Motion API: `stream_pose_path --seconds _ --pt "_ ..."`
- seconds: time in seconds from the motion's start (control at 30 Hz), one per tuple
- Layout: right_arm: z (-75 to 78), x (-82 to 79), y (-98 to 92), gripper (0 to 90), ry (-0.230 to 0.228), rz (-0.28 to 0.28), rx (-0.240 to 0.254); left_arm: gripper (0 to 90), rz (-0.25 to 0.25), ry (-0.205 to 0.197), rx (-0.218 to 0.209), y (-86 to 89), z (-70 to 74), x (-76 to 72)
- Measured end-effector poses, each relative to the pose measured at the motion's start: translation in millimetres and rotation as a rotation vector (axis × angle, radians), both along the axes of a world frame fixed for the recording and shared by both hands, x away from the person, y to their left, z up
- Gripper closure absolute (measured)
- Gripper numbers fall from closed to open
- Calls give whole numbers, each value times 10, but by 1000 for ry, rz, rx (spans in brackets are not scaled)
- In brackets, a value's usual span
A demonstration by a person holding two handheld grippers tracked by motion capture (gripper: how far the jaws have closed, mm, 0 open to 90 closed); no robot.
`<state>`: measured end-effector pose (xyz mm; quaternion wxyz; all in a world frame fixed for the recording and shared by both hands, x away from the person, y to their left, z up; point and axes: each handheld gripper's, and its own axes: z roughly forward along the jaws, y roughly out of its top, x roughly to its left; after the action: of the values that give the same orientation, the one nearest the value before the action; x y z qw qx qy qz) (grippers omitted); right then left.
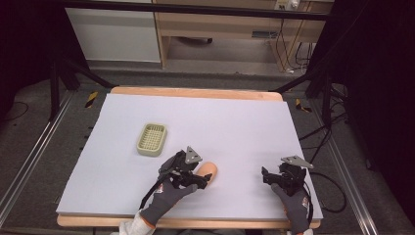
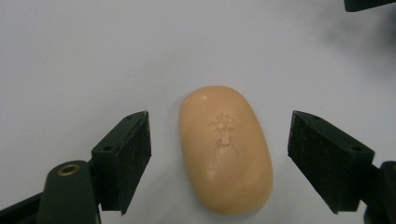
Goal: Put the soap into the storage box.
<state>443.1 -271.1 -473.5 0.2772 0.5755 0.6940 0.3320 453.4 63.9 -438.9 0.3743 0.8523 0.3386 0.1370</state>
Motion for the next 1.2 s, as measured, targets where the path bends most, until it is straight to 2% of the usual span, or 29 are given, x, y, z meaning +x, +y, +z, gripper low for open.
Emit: stream_pose_path --seconds 0.2,0.6,1.03,1.2 --pt "-8 7 17 54 8 4 -2 205 -5 7 7 -41 -27 4" --pt "-30 29 46 55 21 6 -9 205 -15 23 52 -142 -142 44" --pt "-38 37 61 55 26 11 -16 243 -3 52 82 -206 -305 75" --pt "-41 40 63 55 31 6 -13 257 9 49 101 -238 -367 67"
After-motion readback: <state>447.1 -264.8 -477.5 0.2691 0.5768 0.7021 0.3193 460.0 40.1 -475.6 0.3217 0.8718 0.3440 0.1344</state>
